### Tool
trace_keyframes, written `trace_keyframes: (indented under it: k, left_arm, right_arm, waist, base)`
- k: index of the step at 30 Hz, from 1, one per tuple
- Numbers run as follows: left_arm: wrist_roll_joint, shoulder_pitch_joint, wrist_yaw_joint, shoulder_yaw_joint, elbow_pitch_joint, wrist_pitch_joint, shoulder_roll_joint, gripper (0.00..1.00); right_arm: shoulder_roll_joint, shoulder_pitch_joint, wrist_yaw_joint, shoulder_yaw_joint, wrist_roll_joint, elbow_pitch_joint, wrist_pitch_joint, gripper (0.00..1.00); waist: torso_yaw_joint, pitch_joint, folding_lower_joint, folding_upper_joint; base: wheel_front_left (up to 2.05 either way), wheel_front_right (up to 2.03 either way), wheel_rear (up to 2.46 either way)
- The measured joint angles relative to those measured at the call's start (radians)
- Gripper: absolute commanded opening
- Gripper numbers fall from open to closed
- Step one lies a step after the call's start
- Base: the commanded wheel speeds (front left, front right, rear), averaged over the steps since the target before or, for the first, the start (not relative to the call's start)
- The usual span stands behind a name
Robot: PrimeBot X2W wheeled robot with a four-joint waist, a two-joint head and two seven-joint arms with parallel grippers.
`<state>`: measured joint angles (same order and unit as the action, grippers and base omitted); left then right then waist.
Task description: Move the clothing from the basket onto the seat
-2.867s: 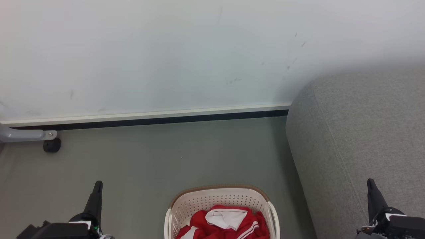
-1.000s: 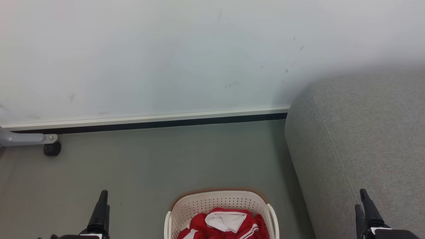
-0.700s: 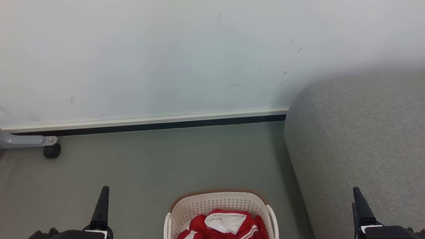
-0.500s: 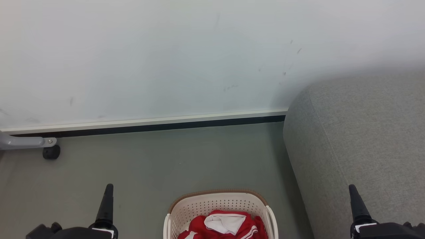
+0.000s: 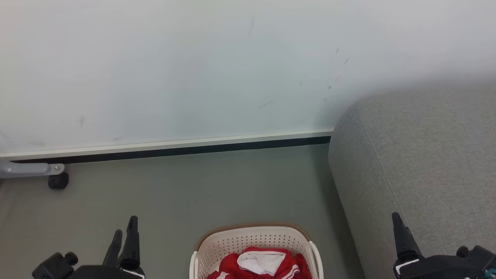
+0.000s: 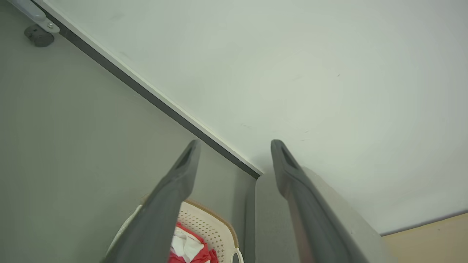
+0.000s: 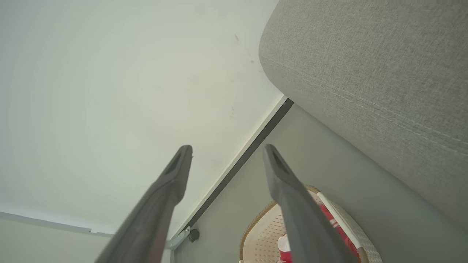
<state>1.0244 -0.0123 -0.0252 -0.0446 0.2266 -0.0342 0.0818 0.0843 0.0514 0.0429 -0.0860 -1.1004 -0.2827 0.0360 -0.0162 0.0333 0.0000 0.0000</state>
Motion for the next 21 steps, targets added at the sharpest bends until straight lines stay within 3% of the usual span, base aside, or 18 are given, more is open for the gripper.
trace_keyframes:
  k: [21]
  left_arm:
    - [-0.317,0.042,0.05,-0.023,-0.026,-0.066,0.021,1.0]
  right_arm:
    - [0.032,0.002,-0.044,-0.109,0.267,-0.007,0.064,1.0]
  waist:
    - [-0.012,0.01,0.0,0.0]
  base:
    - [0.0,0.0,0.0]
